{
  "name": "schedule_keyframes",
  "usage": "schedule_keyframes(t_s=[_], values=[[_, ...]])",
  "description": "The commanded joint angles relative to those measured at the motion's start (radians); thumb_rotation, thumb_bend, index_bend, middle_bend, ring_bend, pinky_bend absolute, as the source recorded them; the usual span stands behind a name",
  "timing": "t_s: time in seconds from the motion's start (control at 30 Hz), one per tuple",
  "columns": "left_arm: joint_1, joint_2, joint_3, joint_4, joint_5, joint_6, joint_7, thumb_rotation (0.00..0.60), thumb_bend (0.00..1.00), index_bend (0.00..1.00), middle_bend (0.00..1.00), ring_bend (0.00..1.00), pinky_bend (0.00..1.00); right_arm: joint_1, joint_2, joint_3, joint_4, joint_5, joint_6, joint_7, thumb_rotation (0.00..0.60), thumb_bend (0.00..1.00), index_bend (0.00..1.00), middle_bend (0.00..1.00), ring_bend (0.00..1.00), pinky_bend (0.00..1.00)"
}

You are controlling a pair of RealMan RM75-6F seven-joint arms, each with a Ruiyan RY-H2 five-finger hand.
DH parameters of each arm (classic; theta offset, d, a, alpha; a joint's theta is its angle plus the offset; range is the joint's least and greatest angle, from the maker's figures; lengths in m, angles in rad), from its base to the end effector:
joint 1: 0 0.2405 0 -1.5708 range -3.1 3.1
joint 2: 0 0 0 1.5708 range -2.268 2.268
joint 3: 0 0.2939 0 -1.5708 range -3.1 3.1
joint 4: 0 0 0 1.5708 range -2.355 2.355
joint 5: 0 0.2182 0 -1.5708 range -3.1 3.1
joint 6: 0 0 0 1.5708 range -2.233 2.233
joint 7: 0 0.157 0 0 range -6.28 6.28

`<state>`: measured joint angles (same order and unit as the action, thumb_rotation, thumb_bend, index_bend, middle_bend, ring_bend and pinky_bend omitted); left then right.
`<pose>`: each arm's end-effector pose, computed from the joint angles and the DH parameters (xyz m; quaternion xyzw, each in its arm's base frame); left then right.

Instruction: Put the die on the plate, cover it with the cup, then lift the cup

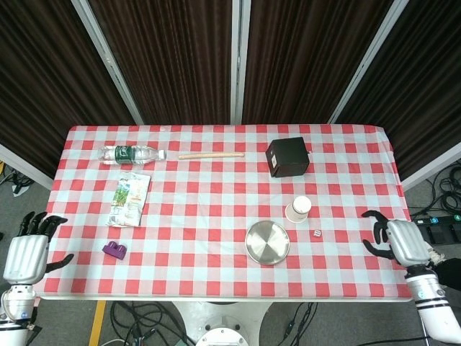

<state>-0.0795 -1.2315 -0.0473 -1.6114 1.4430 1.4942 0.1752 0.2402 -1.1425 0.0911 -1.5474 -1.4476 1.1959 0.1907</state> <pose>-0.3471 0.1942 0.1313 -0.5900 -0.3843 -0.3578 0.6134 -0.3462 -0.2592 0.1354 0.6150 -0.4719 0.3876 0.4989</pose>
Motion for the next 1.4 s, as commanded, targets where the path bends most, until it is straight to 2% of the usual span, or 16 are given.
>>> schedule_keyframes(t_s=[0.03,0.13,0.23,0.57,1.0,1.27,1.4], values=[[0.001,-0.001,0.002,0.003,-0.002,-0.003,-0.003,0.6,0.07,0.26,0.24,0.13,0.09,0.088,-0.082,0.017,0.053,0.077,-0.135,-0.066,0.6,0.19,0.45,0.9,0.88,0.83],[0.002,-0.003,0.004,0.005,-0.002,-0.005,-0.006,0.6,0.07,0.26,0.24,0.13,0.09,0.113,-0.129,0.02,0.089,0.101,-0.17,-0.092,0.6,0.21,0.49,0.95,0.96,0.93],[0.002,-0.004,0.003,0.007,-0.005,-0.008,-0.01,0.6,0.07,0.26,0.24,0.13,0.09,0.132,-0.172,0.022,0.116,0.128,-0.201,-0.109,0.6,0.21,0.51,0.99,1.0,1.0],[-0.002,-0.007,0.002,0.018,-0.005,-0.018,-0.018,0.6,0.07,0.26,0.24,0.13,0.09,0.187,-0.264,0.012,0.182,0.202,-0.306,-0.171,0.6,0.21,0.5,1.0,1.0,1.0],[-0.001,-0.011,0.005,0.034,-0.005,-0.024,-0.03,0.6,0.07,0.26,0.24,0.13,0.09,0.238,-0.298,0.013,0.209,0.274,-0.365,-0.268,0.6,0.23,0.43,1.0,1.0,1.0],[-0.001,-0.014,0.003,0.045,-0.007,-0.025,-0.042,0.6,0.07,0.26,0.24,0.13,0.09,0.255,-0.316,0.01,0.216,0.313,-0.385,-0.3,0.6,0.23,0.44,1.0,1.0,1.0],[-0.002,-0.015,0.005,0.049,-0.006,-0.029,-0.045,0.6,0.07,0.26,0.24,0.13,0.09,0.258,-0.321,0.013,0.22,0.326,-0.38,-0.307,0.6,0.26,0.5,1.0,1.0,1.0]])
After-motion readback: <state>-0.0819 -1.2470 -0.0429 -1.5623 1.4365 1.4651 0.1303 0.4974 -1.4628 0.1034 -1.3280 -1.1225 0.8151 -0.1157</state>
